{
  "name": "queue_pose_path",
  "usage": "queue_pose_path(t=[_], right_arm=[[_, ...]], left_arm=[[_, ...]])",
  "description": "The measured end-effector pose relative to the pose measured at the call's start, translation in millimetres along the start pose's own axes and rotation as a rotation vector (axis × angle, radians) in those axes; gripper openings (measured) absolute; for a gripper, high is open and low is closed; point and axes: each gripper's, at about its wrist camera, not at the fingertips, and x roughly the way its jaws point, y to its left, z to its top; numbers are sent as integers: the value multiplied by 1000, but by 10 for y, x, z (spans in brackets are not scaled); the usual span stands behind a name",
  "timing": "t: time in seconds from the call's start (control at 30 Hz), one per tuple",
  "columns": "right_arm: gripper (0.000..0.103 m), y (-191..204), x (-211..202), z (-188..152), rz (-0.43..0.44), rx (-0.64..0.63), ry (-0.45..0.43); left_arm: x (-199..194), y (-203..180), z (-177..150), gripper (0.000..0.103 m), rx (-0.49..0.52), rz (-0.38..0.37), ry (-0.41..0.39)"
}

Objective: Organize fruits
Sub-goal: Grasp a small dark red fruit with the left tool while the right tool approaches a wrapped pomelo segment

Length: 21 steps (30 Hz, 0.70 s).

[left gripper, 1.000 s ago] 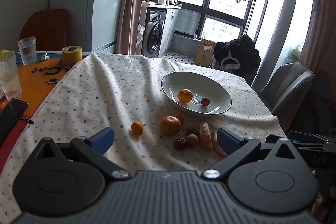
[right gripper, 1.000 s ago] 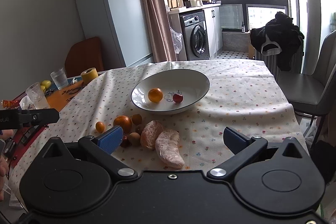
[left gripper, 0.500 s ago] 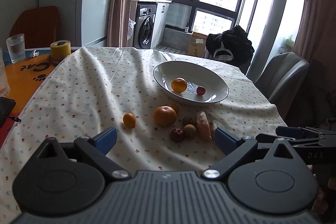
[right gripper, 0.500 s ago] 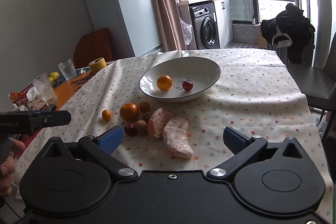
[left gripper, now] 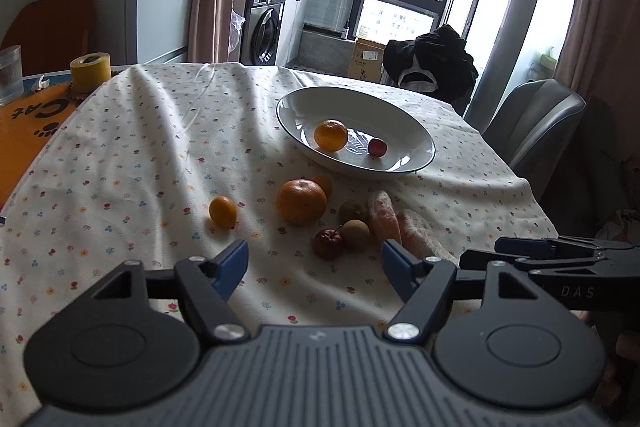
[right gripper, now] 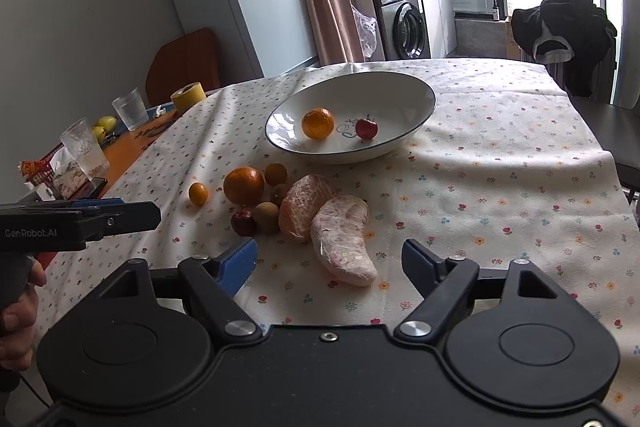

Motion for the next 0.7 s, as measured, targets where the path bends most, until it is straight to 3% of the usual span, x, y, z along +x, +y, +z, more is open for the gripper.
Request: queue_pose_path(t=[0.33, 0.7], right_arm=[[62, -46, 212, 12, 6, 7, 41], [55, -72, 442, 38, 4, 4, 79]], left_arm=[[265, 42, 18, 56, -7, -12, 38], [512, 45, 38, 45, -3, -34, 73]])
